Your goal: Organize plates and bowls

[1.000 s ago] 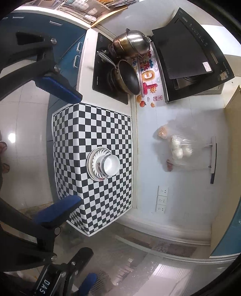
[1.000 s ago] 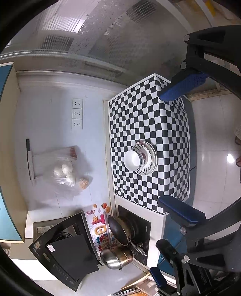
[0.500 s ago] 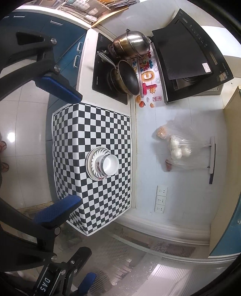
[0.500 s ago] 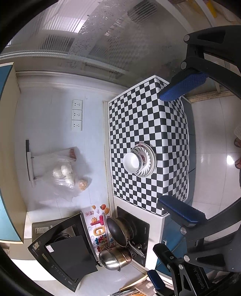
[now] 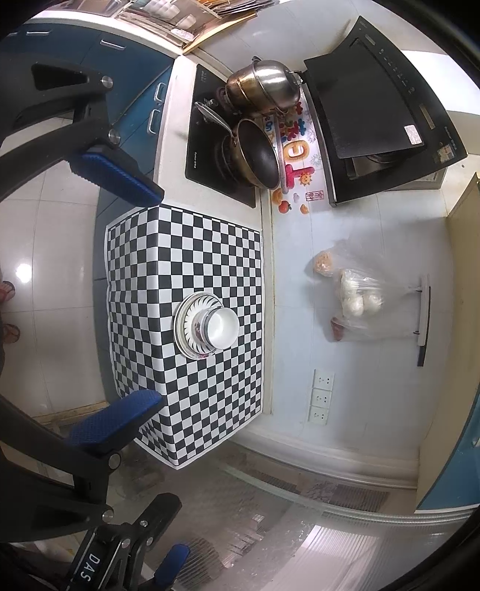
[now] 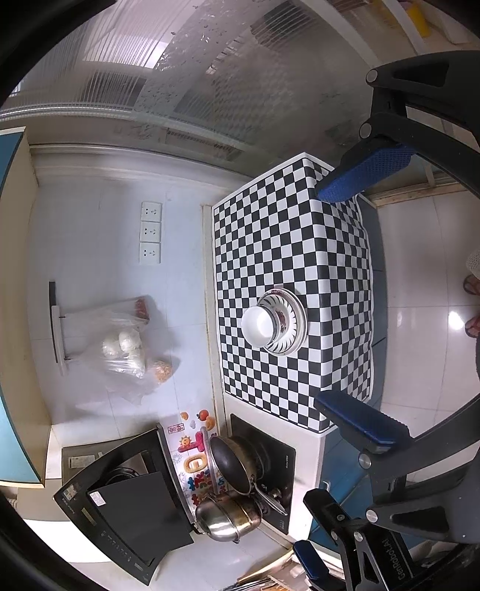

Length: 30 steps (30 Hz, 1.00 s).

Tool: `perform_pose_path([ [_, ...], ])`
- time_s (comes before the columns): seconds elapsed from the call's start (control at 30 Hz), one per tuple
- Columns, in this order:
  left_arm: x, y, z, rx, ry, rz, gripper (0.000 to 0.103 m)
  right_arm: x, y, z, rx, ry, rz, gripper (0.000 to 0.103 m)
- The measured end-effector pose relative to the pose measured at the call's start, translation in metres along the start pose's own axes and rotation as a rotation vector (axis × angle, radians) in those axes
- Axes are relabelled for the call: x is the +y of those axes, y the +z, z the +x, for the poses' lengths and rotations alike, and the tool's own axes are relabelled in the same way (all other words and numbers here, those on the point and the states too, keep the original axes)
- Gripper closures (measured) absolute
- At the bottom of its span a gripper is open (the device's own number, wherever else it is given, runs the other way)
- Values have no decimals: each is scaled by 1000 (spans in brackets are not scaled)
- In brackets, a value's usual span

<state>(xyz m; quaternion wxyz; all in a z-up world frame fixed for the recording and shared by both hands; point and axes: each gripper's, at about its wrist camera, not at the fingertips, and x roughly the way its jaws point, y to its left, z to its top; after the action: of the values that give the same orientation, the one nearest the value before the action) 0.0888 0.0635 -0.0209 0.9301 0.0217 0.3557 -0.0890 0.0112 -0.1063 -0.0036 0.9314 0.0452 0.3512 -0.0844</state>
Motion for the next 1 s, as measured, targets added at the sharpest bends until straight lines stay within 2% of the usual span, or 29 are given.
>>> perform_pose_path([
  [1.0, 4, 3, -4, -10, 4, 19, 1, 5, -3, -10, -9, -16, 11, 0],
])
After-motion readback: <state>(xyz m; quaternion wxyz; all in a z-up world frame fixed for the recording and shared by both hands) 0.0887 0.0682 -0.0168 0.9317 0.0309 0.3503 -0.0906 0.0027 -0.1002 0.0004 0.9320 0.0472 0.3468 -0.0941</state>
